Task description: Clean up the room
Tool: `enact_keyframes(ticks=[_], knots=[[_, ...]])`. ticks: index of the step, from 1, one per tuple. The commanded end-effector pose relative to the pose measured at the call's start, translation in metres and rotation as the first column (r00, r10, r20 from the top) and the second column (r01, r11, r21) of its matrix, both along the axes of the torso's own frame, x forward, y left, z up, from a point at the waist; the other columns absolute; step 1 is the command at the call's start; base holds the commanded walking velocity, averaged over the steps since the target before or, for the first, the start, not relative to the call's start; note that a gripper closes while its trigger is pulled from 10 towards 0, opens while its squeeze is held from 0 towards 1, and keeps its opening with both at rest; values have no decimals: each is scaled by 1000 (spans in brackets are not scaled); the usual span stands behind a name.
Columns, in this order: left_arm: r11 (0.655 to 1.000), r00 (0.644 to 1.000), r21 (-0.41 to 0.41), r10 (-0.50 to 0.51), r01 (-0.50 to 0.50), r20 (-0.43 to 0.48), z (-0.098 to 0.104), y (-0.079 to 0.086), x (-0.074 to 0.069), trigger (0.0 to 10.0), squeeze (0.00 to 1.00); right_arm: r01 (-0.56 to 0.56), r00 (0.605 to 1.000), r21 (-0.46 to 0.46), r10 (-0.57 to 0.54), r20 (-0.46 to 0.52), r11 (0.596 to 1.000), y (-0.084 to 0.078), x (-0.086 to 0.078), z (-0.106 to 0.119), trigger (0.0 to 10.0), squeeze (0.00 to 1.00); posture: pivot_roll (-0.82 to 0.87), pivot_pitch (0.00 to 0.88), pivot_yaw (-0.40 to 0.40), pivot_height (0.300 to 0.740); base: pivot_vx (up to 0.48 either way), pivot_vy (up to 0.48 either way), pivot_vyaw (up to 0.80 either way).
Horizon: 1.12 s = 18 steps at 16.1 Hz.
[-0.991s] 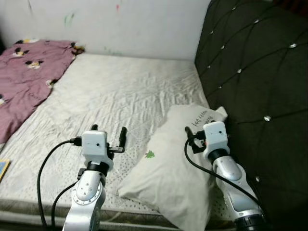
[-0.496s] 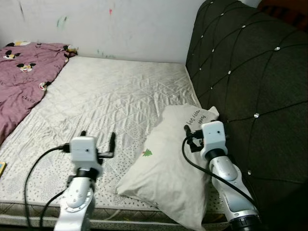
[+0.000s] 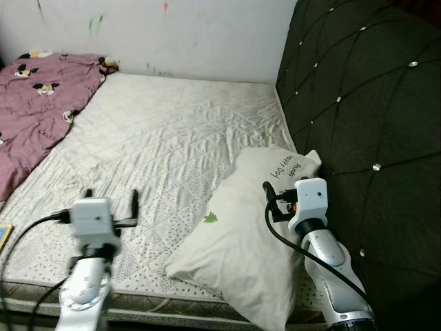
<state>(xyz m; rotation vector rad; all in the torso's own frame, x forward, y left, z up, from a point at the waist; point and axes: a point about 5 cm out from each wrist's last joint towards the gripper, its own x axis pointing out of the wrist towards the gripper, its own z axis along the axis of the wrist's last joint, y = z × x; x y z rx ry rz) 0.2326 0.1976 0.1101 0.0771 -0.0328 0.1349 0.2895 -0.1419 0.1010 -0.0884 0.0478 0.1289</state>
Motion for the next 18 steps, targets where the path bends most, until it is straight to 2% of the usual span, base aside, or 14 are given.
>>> enact_keyframes(ticks=[1,3,6,11,18], knots=[[1000,1000,5,-27,27,6,1,-5,0,10000,0,-9,1000,1,9,10,1000,0,1,4,10000,0,-19,28,-44,740,0,0,0],[999,999,-2,-39,39,9,2,-9,2,10000,0,4,1000,-18,-3,6,1000,-2,1,4,10000,0,-21,30,-42,740,0,0,0],[999,998,-6,-53,53,16,3,-13,6,10000,0,2,1000,-13,-2,4,1000,-2,2,4,10000,0,-32,35,-40,705,0,0,0],[998,998,-4,-63,63,15,3,-14,7,10000,0,-1,1000,-17,1,3,1000,-2,3,4,10000,0,-32,33,-41,670,0,0,0],[998,997,-1,-70,70,28,5,-19,9,10000,0,-9,1000,-22,9,2,1000,-1,4,3,10000,0,-33,26,-41,588,0,0,0]])
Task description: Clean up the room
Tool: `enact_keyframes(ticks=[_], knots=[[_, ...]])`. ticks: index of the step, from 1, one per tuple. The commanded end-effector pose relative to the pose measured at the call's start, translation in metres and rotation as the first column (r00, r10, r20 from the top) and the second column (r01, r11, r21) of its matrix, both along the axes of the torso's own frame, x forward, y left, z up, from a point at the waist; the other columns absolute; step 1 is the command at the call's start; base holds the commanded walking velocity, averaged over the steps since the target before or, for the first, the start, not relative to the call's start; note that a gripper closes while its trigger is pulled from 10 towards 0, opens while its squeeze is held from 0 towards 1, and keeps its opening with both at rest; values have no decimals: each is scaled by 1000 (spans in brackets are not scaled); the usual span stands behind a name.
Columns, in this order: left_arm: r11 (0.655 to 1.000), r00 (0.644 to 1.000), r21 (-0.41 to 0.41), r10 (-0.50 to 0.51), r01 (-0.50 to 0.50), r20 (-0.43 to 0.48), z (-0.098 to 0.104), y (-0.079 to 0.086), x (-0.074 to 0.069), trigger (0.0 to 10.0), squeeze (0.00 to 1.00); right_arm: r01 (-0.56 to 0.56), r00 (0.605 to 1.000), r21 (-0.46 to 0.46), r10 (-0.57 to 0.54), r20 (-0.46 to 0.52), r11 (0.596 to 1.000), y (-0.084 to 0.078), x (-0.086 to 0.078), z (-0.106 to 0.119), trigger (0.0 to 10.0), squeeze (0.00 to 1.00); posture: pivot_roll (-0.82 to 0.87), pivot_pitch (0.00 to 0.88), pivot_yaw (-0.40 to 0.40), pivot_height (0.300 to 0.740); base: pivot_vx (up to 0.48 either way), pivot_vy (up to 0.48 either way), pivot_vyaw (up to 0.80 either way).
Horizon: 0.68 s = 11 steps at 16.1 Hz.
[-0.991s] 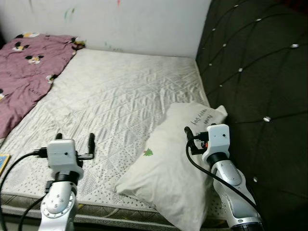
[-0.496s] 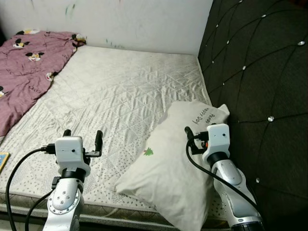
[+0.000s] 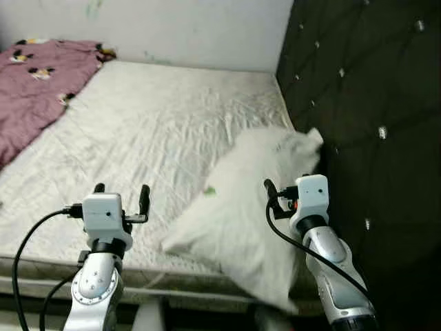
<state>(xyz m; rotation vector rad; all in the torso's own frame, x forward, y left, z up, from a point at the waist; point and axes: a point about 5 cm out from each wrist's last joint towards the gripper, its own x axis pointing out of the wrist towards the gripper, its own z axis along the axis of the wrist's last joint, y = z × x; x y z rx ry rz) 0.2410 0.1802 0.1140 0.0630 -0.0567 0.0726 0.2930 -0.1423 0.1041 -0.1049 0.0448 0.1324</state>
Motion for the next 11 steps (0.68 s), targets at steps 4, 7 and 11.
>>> enact_keyframes(ticks=[4,7,11], knots=[[1000,1000,17,11,-11,4,1,0,1,10000,0,-7,1000,-10,7,-7,1000,0,1,-1,10000,0,-30,23,-43,588,0,0,0],[1000,1000,23,20,-20,6,1,0,2,10000,0,-14,1000,-15,14,-9,1000,0,1,-2,10000,0,-30,24,-43,588,0,0,0],[999,1000,22,24,-25,8,1,0,2,10000,0,-19,1000,-18,19,-13,1000,1,2,-3,10000,0,-30,29,-43,573,0,0,0]])
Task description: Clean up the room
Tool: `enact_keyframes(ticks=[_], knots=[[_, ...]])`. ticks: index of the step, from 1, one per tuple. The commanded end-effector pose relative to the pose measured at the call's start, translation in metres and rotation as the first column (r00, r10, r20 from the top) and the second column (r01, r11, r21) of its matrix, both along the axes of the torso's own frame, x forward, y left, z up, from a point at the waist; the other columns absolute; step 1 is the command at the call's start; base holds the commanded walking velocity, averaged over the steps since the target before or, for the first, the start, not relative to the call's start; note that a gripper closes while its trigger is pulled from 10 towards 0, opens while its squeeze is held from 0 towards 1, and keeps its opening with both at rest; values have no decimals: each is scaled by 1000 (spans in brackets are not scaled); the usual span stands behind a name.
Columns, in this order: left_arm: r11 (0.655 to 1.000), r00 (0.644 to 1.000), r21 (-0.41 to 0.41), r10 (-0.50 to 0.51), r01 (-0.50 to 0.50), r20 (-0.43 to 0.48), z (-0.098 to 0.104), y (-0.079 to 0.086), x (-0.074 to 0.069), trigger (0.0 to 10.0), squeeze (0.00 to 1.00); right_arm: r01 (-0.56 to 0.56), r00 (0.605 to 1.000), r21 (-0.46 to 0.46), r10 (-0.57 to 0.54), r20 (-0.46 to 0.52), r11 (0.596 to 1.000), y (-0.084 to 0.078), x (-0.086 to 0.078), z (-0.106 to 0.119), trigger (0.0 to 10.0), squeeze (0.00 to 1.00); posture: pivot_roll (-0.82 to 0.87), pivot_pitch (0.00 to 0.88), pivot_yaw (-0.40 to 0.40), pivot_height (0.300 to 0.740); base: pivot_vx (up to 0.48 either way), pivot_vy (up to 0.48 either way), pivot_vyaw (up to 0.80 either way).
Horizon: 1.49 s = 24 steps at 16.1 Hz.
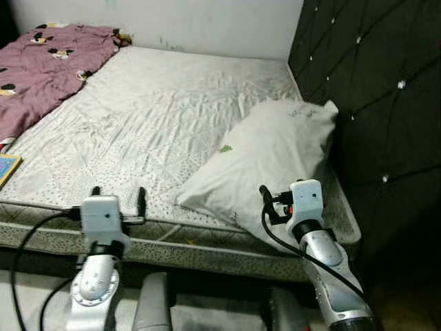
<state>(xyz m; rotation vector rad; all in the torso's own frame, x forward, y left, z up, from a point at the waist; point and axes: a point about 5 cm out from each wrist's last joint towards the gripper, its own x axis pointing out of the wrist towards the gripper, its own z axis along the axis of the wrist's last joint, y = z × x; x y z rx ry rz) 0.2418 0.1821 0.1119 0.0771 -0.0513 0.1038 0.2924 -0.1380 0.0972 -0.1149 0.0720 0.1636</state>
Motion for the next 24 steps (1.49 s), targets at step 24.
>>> enact_keyframes(ticks=[24], knots=[[998,998,12,-58,58,-12,0,-8,6,10000,0,-22,1000,-2,22,-7,1000,0,6,1,10000,0,-32,31,-43,511,119,0,0]])
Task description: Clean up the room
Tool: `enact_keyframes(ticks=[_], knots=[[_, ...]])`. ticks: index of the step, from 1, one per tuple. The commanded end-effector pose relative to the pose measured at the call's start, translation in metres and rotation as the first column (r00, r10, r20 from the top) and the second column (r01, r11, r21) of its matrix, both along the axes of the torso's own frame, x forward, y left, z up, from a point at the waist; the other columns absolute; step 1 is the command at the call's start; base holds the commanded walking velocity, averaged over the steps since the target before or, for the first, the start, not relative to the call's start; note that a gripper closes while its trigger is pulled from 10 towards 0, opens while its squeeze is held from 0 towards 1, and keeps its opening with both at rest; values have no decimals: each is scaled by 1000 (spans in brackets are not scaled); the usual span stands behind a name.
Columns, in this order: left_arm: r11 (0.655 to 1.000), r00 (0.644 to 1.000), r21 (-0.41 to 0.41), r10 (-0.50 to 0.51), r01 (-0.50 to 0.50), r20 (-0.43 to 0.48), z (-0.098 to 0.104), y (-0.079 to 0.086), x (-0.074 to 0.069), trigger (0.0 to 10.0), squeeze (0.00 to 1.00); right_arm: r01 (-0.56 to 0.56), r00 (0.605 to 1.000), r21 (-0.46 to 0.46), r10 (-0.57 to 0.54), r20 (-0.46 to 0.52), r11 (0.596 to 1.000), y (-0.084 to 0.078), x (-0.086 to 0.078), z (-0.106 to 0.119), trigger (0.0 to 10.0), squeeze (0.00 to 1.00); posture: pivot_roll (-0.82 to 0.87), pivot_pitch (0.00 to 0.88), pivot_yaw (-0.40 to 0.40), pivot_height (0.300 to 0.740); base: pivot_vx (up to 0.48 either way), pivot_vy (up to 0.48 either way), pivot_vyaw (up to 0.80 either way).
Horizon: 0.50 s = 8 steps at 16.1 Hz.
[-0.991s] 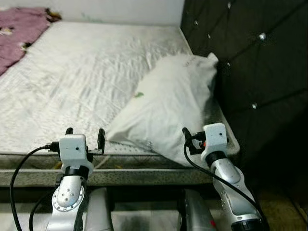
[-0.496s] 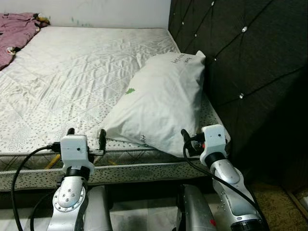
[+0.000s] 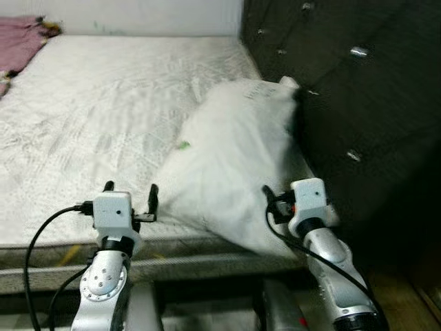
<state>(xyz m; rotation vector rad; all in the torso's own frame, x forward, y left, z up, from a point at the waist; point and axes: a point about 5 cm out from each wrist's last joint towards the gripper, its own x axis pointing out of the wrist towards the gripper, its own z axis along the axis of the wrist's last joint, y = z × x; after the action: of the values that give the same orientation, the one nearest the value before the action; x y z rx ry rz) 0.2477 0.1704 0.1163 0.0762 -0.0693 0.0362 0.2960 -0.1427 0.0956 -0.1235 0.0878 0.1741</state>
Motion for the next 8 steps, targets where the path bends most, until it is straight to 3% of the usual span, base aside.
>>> enact_keyframes(ticks=[1,6,8], knots=[[1000,1000,12,7,-7,-25,-4,4,0,10000,0,-17,1000,4,17,10,1000,5,2,3,10000,0,-32,31,-43,511,0,0,0],[1000,1000,18,8,-7,-25,-4,3,0,10000,0,-23,1000,2,23,7,1000,6,2,2,10000,0,-31,29,-42,511,0,0,0],[1000,1000,19,6,-6,-27,-4,3,1,10000,0,-34,999,-9,34,9,999,7,2,2,10000,0,-30,29,-42,511,0,0,538]])
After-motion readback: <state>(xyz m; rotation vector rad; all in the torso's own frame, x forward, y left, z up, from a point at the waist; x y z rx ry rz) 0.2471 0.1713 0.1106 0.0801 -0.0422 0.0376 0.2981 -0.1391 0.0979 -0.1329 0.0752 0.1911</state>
